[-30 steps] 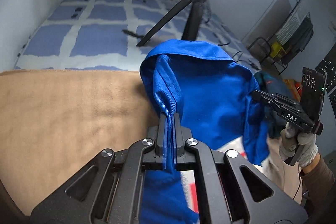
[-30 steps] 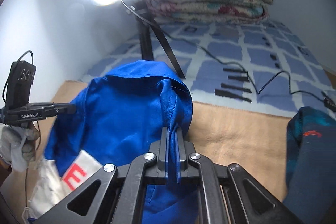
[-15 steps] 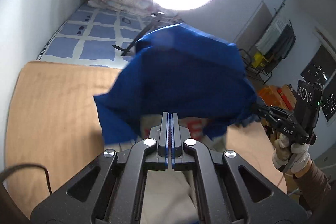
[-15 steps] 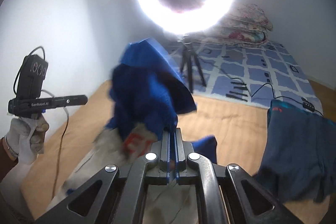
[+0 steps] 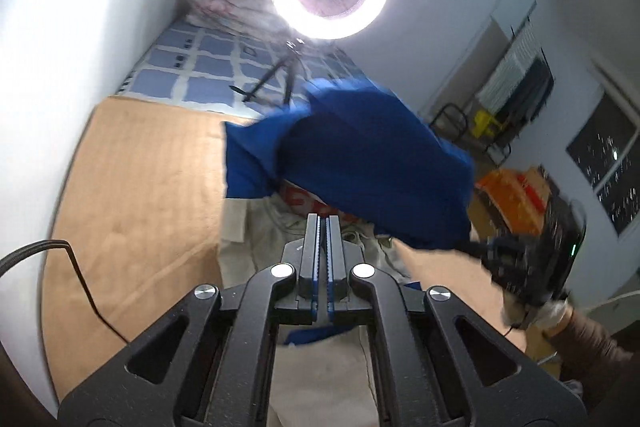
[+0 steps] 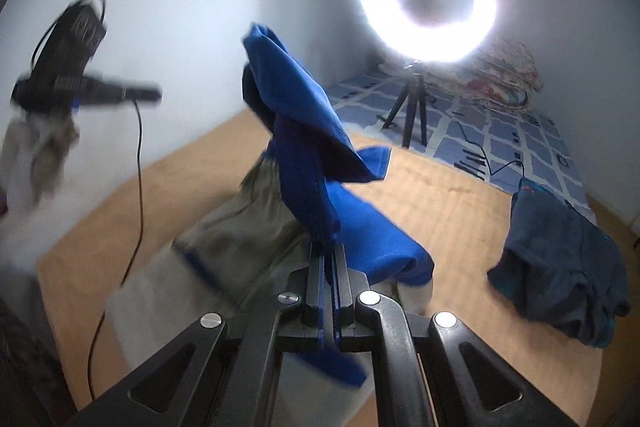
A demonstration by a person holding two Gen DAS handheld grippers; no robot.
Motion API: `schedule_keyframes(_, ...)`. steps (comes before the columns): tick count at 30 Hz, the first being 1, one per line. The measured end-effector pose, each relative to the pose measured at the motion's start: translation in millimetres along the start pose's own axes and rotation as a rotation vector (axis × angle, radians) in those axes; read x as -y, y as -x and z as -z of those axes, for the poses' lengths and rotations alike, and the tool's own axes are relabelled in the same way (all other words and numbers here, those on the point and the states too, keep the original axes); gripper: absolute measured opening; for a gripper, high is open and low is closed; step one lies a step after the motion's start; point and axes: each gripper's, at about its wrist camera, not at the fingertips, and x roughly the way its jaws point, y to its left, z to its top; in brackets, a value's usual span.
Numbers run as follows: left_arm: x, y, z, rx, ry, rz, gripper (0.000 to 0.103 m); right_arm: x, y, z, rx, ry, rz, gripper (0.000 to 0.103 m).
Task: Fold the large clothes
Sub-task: 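Grasp the blue collar with both grippers and lift it, then fold the blue collar section over the folded hem with both grippers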
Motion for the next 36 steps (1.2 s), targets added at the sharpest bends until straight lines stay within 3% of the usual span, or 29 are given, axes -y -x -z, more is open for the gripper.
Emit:
schedule_keyframes(3,-10,24,6,0.032,0.044,-0.028,0.051,-15,18,26,-0.006,0.025,0.007,0.0)
schedule_keyframes(4,-14,30,8,0.039,0.063,-0.029,0.057,-18,23,32,-0.009,0.025,0.012,0.0)
schedule_keyframes(10,-41,33,33,-0.015,0.242,-0.007,0.057,-32,39,98,-0.105,-0.015,0.021,0.0)
schedule_keyframes(13,-52,23,54,-0.06,0.308,-0.009,0.057,-47,30,130,-0.201,0.058,0.078,0.0)
schedule_keyframes(15,-61,15,71,-0.109,0.356,0.002,0.057,-48,27,145,-0.271,0.041,0.046,0.001)
schedule_keyframes(17,-68,6,89,-0.155,0.407,0.006,0.057,-45,35,148,-0.263,0.016,0.074,0.027)
schedule_keyframes(20,-77,-4,106,-0.199,0.491,0.026,0.058,-19,53,142,-0.199,-0.189,-0.042,0.055)
schedule_keyframes(23,-86,-18,112,-0.211,0.559,0.044,0.058,7,57,138,-0.141,-0.385,-0.12,0.071)
schedule_keyframes(25,-92,-25,112,-0.204,0.591,0.054,0.058,19,50,140,-0.136,-0.497,-0.174,0.071)
schedule_keyframes(30,-105,-48,112,-0.214,0.648,0.087,0.058,41,12,153,-0.151,-0.711,-0.194,0.069)
schedule_keyframes(31,-106,-52,112,-0.216,0.652,0.091,0.058,46,2,156,-0.143,-0.765,-0.207,0.064)
schedule_keyframes(33,-105,-58,113,-0.215,0.644,0.104,0.058,51,-9,157,-0.134,-0.813,-0.229,0.043)
schedule_keyframes(35,-98,-66,112,-0.228,0.601,0.111,0.032,48,-18,154,-0.151,-0.812,-0.262,0.015)
schedule_keyframes(36,-91,-69,110,-0.246,0.563,0.108,0.005,46,-18,150,-0.156,-0.786,-0.263,0.008)
